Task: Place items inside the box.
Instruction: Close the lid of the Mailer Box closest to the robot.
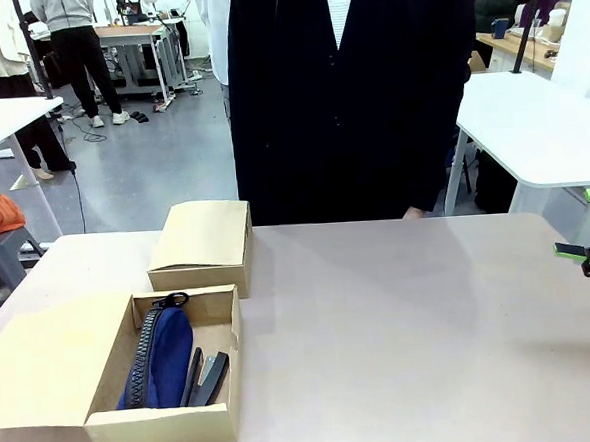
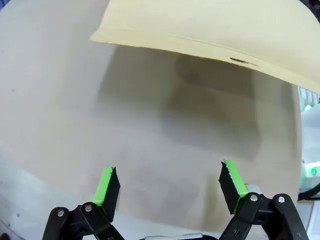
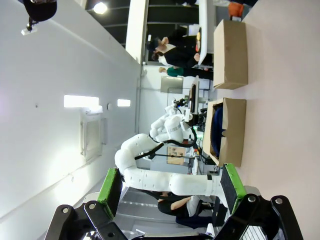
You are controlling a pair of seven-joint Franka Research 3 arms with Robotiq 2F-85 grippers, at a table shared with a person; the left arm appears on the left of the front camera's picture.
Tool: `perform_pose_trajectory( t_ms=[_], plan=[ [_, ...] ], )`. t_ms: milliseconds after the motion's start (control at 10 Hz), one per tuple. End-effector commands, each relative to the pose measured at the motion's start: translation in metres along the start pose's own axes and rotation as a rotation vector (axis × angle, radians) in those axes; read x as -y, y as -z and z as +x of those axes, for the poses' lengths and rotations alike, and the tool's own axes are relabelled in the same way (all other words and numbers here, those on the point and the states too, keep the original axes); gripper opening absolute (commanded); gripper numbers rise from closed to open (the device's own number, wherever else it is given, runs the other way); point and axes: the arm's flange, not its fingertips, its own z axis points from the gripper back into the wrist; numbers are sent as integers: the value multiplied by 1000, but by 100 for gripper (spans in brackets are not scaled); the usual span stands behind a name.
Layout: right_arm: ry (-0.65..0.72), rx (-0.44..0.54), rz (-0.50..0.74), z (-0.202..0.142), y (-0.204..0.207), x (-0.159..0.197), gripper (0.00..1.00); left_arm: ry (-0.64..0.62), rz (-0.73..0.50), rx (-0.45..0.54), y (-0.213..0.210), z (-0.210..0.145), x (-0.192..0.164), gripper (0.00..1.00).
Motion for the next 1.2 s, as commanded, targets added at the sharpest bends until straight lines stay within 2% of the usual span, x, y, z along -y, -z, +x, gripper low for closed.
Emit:
perform_pose_trajectory(
  t_ms=[0,100,300,600,800,1000,1100],
  plan=[
    [12,14,20,2,-1,-5,100,46,-31,43,5,7,-8,100],
    [12,14,20,2,-1,-5,100,65,-23,42,13,10,-10,100],
    [12,14,20,2,-1,-5,100,91,-38,131,22,21,-9,100],
    [12,14,20,2,-1,-5,100,138,-22,312,18,47,8,100],
    [12,14,20,2,-1,-5,100,216,-42,437,10,72,33,100],
    [12,14,20,2,-1,-5,100,274,-75,421,19,86,41,100],
    [12,14,20,2,-1,-5,100,281,-105,444,23,92,46,100]
  ],
)
